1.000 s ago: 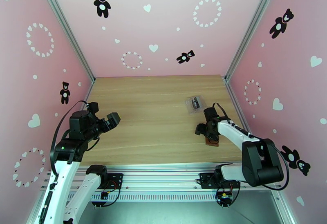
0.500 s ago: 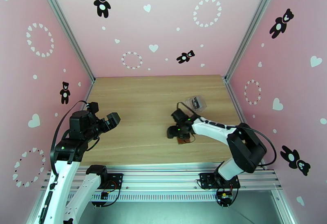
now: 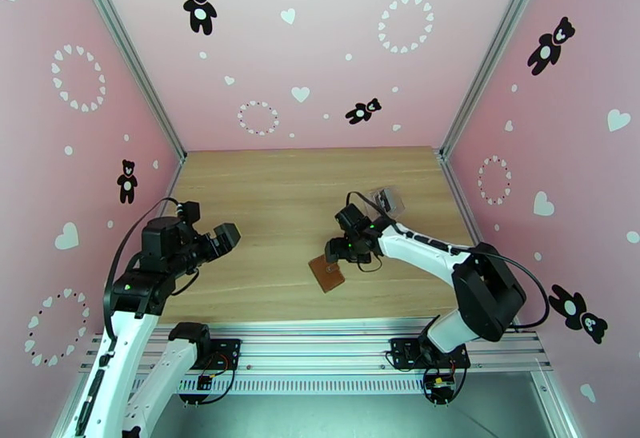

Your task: Put the credit cards into the card holder

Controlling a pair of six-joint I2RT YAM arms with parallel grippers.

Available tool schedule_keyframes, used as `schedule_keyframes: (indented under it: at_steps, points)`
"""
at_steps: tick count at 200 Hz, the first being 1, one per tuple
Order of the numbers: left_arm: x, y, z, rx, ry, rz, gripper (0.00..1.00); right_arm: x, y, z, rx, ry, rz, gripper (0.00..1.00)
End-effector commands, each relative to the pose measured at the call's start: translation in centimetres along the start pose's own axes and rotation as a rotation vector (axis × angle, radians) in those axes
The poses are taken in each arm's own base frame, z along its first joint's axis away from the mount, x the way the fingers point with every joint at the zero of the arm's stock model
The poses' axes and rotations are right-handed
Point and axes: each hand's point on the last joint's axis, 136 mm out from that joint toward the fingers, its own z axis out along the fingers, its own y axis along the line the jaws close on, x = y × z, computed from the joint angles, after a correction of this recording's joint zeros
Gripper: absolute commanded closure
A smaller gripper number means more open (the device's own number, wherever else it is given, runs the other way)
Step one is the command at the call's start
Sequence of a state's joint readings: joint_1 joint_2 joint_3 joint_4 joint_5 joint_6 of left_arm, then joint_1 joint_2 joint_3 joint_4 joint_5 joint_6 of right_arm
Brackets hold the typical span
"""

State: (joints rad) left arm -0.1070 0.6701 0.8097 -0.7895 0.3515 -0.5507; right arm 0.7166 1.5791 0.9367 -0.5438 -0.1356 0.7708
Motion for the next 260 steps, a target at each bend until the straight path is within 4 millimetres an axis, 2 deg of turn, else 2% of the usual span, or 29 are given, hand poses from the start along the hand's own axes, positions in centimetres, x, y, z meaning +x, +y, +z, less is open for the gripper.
schedule_keyframes:
  at_steps: [1, 32, 62, 77, 85, 93, 107, 124, 163, 184, 203, 220, 239, 260]
  points:
    - [1.9, 0.2, 1.5, 0.044, 0.043, -0.063, 0.15, 2.2, 1.3, 1.7, -0.053, 0.072, -0.001, 0.21]
    - [4.0, 2.1, 3.2, -0.032, 0.082, -0.087, 0.18, 4.6, 4.3, 3.0, -0.149, 0.132, 0.018, 0.22]
    - [5.2, 3.0, 4.7, -0.044, 0.092, -0.113, 0.19, 5.2, 8.1, 2.0, -0.202, 0.110, -0.045, 0.22]
    - [6.4, 3.4, 5.9, -0.045, 0.127, -0.127, 0.19, 5.1, 9.3, 1.6, -0.226, 0.098, -0.050, 0.22]
    - [7.0, 3.7, 6.5, -0.054, 0.144, -0.126, 0.20, 4.8, 8.9, 1.5, -0.200, 0.086, -0.057, 0.22]
    - [7.5, 3.9, 7.0, -0.063, 0.156, -0.125, 0.22, 4.3, 7.7, 1.3, -0.126, 0.060, -0.064, 0.22]
    - [8.3, 3.6, 7.9, -0.043, 0.181, -0.111, 0.25, 3.6, 5.5, 0.6, 0.006, 0.019, -0.075, 0.21]
    - [9.5, 3.1, 9.0, -0.027, 0.212, -0.087, 0.31, 3.2, 4.3, -0.3, 0.070, -0.013, -0.078, 0.21]
    - [12.2, 1.4, 11.8, 0.019, 0.297, -0.027, 0.38, 2.8, 4.0, -0.8, 0.087, -0.031, -0.046, 0.21]
    - [14.1, 0.2, 13.2, 0.040, 0.356, 0.009, 0.49, 2.4, 3.5, 0.5, 0.069, -0.014, -0.002, 0.22]
    - [15.5, -1.5, 14.0, 0.061, 0.382, 0.060, 0.52, 1.5, 3.0, 1.4, 0.026, -0.010, 0.057, 0.25]
    - [16.5, -1.6, 14.8, 0.033, 0.402, 0.094, 0.55, 0.8, 3.1, 1.9, 0.001, -0.013, 0.072, 0.26]
    - [17.4, -1.2, 15.9, 0.010, 0.430, 0.095, 0.63, 0.4, 3.8, 2.9, -0.042, 0.028, 0.092, 0.29]
    - [18.1, -1.2, 16.6, 0.007, 0.447, 0.090, 0.63, 0.3, 4.4, 3.8, -0.068, 0.055, 0.101, 0.34]
